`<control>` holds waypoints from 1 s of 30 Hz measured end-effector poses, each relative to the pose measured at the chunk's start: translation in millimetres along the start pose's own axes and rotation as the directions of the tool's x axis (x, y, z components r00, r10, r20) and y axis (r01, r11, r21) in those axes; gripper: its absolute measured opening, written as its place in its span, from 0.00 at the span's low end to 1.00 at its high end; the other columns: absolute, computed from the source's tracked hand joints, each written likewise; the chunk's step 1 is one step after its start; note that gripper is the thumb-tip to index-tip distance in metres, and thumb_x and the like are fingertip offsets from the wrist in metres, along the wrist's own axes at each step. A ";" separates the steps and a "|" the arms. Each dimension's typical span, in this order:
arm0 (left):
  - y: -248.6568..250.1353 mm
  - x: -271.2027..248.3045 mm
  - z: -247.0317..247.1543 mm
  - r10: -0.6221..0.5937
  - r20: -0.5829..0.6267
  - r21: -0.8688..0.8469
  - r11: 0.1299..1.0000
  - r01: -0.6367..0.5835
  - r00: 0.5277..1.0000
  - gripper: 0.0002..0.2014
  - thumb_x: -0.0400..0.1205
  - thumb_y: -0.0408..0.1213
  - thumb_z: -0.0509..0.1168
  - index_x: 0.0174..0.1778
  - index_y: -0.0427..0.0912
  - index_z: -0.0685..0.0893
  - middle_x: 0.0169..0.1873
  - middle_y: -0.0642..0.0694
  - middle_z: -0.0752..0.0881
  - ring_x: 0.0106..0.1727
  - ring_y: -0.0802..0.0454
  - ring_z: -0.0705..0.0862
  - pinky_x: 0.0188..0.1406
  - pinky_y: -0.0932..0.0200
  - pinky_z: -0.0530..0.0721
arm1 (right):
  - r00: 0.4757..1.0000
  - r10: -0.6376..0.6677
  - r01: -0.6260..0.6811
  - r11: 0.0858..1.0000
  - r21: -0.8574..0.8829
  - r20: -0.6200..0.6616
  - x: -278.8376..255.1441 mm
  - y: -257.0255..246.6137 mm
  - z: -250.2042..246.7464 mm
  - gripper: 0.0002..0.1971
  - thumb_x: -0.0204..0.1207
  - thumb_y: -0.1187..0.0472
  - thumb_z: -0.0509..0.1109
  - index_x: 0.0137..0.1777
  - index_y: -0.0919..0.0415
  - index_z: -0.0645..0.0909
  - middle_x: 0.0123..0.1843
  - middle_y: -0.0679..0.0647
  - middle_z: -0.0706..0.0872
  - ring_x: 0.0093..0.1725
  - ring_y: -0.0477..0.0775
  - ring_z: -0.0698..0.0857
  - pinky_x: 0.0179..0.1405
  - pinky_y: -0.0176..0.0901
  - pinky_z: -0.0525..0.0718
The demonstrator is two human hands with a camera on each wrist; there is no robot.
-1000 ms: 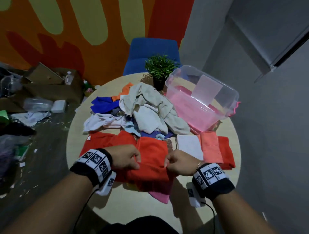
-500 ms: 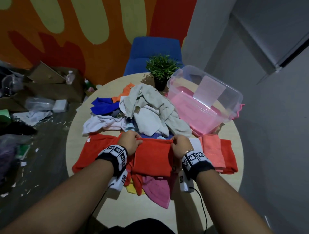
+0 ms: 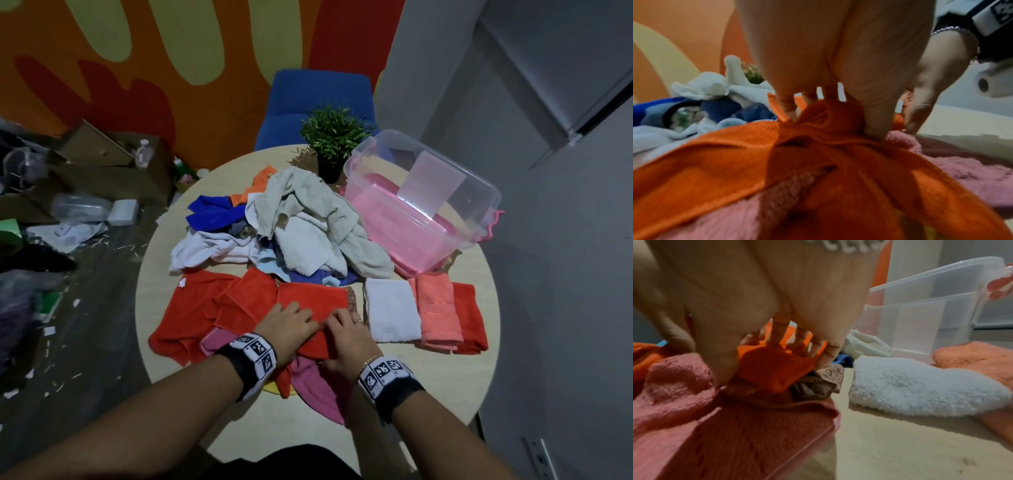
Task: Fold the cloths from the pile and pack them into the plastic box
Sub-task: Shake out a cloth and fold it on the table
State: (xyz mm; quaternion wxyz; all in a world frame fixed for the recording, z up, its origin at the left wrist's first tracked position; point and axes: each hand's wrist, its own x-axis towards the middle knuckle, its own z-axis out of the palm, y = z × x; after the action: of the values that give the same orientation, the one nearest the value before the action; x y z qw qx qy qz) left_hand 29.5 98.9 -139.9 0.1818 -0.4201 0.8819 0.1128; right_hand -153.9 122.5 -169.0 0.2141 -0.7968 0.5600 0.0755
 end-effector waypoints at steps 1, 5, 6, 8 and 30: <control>-0.3 -0.9 0.0 0.000 -0.023 0.000 1.000 0.000 1.000 0.22 0.80 0.43 0.69 0.70 0.51 0.75 0.66 0.48 0.76 0.68 0.42 0.72 0.57 0.46 0.73 | 0.999 -0.004 0.004 1.000 -0.016 -0.033 -1.1 -0.9 1.5 0.34 0.63 0.46 0.79 0.68 0.53 0.72 0.68 0.53 0.70 0.62 0.60 0.73 0.59 0.55 0.80; -11.0 -5.7 -5.6 0.019 -0.070 -0.092 0.995 -0.026 0.997 0.13 0.82 0.33 0.63 0.62 0.45 0.81 0.60 0.45 0.79 0.62 0.42 0.76 0.53 0.46 0.78 | 0.994 -0.054 0.052 0.998 -0.022 -0.096 -5.2 2.8 -0.2 0.19 0.68 0.53 0.72 0.58 0.56 0.78 0.61 0.53 0.76 0.58 0.61 0.77 0.54 0.56 0.80; -14.0 -7.7 -7.4 0.023 -0.089 -0.118 0.992 -0.033 0.996 0.13 0.81 0.32 0.63 0.61 0.44 0.81 0.59 0.45 0.79 0.61 0.41 0.76 0.53 0.45 0.79 | 0.990 -0.079 0.078 0.997 -0.007 -0.119 -6.5 3.6 -2.6 0.15 0.68 0.54 0.70 0.54 0.56 0.79 0.57 0.53 0.78 0.55 0.62 0.78 0.53 0.56 0.80; -17.5 -12.1 -10.1 -0.002 -0.102 -0.185 0.983 -0.017 0.995 0.11 0.80 0.34 0.64 0.58 0.44 0.80 0.56 0.44 0.82 0.58 0.42 0.79 0.52 0.45 0.81 | 0.986 -0.077 0.093 0.991 0.101 -0.151 -10.6 3.4 -10.3 0.10 0.68 0.57 0.66 0.49 0.57 0.79 0.49 0.55 0.82 0.50 0.62 0.81 0.53 0.56 0.81; -36.6 12.3 19.7 -0.468 -0.167 -0.697 0.678 0.232 0.868 0.09 0.84 0.33 0.66 0.59 0.38 0.83 0.58 0.39 0.81 0.60 0.40 0.81 0.60 0.55 0.76 | 0.938 0.268 -0.155 0.890 0.428 -0.218 30.1 7.0 -28.6 0.08 0.82 0.57 0.69 0.58 0.57 0.76 0.51 0.53 0.84 0.54 0.57 0.83 0.46 0.43 0.71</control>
State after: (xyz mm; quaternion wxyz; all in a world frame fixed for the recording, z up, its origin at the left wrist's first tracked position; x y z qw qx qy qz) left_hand 55.4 74.5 -164.6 -0.1102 -0.6325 0.7035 0.3047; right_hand -152.9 82.5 -156.0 0.2860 -0.6714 0.6715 -0.1285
